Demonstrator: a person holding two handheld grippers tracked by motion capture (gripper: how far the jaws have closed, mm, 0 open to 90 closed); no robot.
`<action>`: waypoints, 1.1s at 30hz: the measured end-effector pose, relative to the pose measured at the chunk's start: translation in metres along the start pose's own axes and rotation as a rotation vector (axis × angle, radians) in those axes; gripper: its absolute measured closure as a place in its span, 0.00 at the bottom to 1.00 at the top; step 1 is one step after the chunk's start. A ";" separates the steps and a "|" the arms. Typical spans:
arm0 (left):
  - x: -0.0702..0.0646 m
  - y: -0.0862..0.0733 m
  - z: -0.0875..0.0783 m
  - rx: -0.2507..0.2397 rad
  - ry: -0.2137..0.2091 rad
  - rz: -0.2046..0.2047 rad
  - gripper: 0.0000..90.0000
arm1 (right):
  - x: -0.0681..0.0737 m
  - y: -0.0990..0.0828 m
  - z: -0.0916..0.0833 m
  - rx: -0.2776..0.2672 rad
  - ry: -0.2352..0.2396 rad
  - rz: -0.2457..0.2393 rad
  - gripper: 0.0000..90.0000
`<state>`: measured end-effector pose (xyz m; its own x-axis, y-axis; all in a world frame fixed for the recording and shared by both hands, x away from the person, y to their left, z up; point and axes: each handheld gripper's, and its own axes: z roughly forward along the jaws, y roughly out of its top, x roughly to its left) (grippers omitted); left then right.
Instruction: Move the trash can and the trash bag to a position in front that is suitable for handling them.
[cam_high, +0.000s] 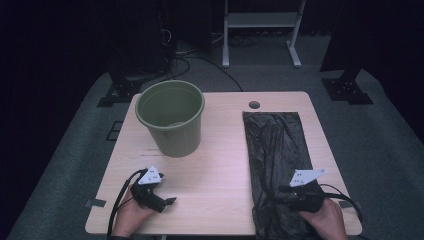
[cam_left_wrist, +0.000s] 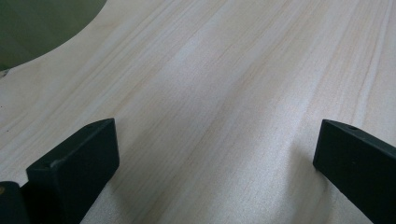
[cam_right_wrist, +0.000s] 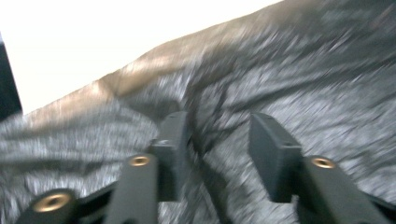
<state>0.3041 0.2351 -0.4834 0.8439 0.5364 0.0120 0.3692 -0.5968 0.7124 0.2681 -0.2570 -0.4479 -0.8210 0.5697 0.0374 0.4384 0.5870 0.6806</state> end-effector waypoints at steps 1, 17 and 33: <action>0.000 0.000 0.000 0.000 0.000 0.000 0.00 | 0.000 0.004 -0.001 -0.013 -0.015 0.006 0.51; 0.000 0.000 0.000 0.000 0.000 0.000 0.00 | -0.017 0.064 0.060 -0.046 -0.101 0.090 0.27; 0.000 0.000 0.000 0.000 0.000 0.000 0.00 | -0.023 0.044 0.075 -0.025 -0.126 0.113 0.88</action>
<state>0.3040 0.2351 -0.4834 0.8438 0.5365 0.0122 0.3692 -0.5970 0.7122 0.3338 -0.2008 -0.4737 -0.7143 0.6995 0.0237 0.5144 0.5017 0.6955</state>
